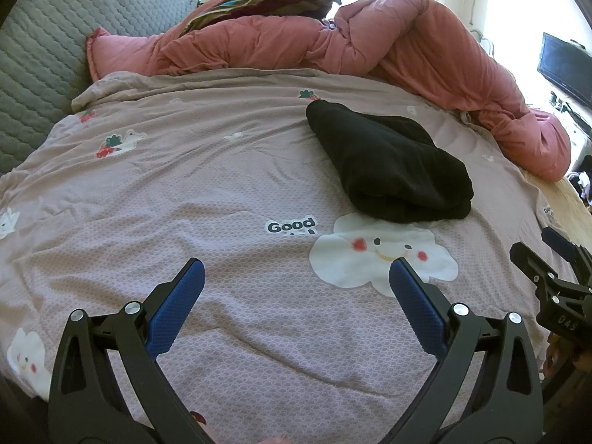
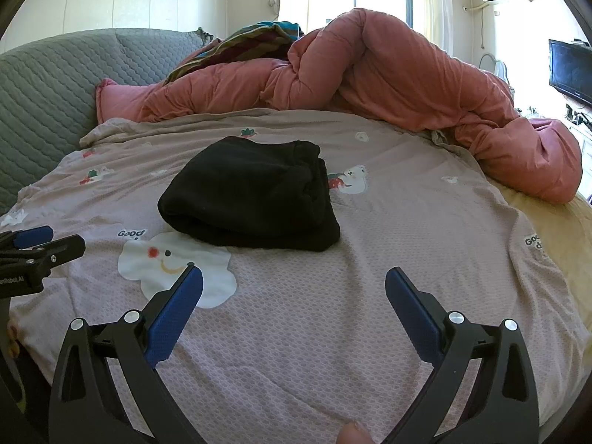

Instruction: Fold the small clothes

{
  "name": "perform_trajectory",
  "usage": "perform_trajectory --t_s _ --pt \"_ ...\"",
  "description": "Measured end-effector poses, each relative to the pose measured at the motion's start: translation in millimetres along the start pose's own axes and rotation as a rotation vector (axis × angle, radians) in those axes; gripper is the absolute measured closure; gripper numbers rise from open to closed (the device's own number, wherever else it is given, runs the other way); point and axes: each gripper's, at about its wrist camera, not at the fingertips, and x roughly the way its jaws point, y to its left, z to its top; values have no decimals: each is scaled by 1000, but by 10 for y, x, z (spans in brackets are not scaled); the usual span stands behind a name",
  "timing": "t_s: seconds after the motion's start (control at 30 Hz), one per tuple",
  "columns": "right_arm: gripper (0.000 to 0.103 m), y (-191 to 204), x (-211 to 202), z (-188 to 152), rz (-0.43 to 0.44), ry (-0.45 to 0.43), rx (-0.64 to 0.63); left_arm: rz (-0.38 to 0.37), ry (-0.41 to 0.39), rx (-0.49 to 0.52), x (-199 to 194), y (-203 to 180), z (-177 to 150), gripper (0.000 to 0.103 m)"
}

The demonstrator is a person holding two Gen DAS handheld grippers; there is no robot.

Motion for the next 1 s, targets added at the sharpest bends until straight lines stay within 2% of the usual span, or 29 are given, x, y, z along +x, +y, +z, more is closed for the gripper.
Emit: perform_trajectory --t_s 0.7,1.0 --pt "5 -20 -12 -17 -4 0 -3 9 3 0 -15 44 -15 10" --pt "5 -83 -1 -24 -34 7 7 7 12 4 -12 58 -41 10"
